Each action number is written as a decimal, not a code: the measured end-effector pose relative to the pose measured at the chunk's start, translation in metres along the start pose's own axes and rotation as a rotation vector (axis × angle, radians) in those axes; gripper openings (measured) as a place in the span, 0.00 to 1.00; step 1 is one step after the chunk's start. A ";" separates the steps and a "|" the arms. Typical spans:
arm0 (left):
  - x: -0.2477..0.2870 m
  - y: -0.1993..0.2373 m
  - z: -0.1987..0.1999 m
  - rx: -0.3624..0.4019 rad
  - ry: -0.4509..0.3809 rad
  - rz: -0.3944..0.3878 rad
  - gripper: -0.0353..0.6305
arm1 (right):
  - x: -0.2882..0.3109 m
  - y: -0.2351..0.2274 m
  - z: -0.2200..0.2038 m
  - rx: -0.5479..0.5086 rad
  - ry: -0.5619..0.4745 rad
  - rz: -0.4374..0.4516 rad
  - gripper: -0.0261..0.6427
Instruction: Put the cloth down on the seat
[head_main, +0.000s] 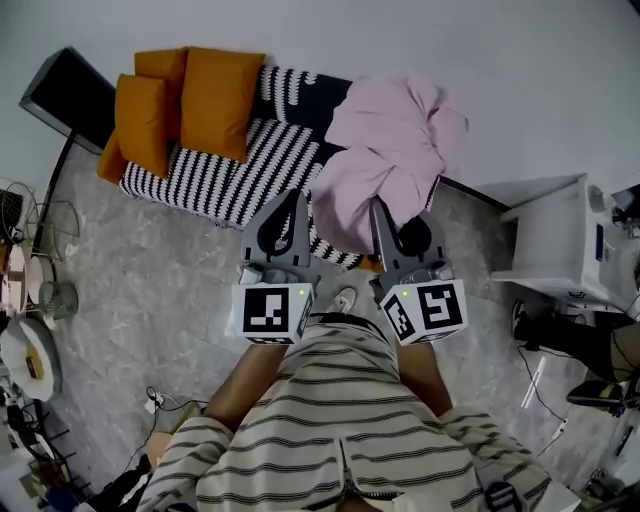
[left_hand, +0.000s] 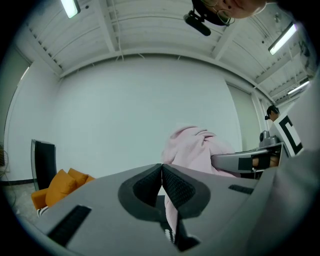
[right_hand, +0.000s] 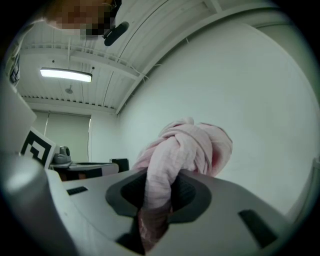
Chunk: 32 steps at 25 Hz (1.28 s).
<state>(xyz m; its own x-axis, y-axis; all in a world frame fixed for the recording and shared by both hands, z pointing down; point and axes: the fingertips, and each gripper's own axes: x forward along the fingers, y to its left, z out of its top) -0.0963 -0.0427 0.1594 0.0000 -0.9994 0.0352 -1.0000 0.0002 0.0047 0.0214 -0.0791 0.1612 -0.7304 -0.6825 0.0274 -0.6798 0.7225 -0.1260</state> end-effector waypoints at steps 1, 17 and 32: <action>0.006 0.000 -0.001 0.003 0.004 -0.001 0.06 | 0.005 -0.003 -0.002 0.003 0.000 0.001 0.19; 0.088 0.052 -0.036 -0.052 0.096 -0.062 0.06 | 0.089 -0.028 -0.031 -0.016 0.120 -0.085 0.19; 0.132 0.065 -0.105 -0.093 0.242 -0.171 0.06 | 0.125 -0.045 -0.108 0.056 0.260 -0.186 0.19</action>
<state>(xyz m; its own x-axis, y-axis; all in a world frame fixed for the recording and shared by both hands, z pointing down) -0.1609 -0.1711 0.2689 0.1805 -0.9477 0.2633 -0.9807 -0.1529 0.1221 -0.0462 -0.1854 0.2777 -0.5916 -0.7458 0.3062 -0.8036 0.5762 -0.1492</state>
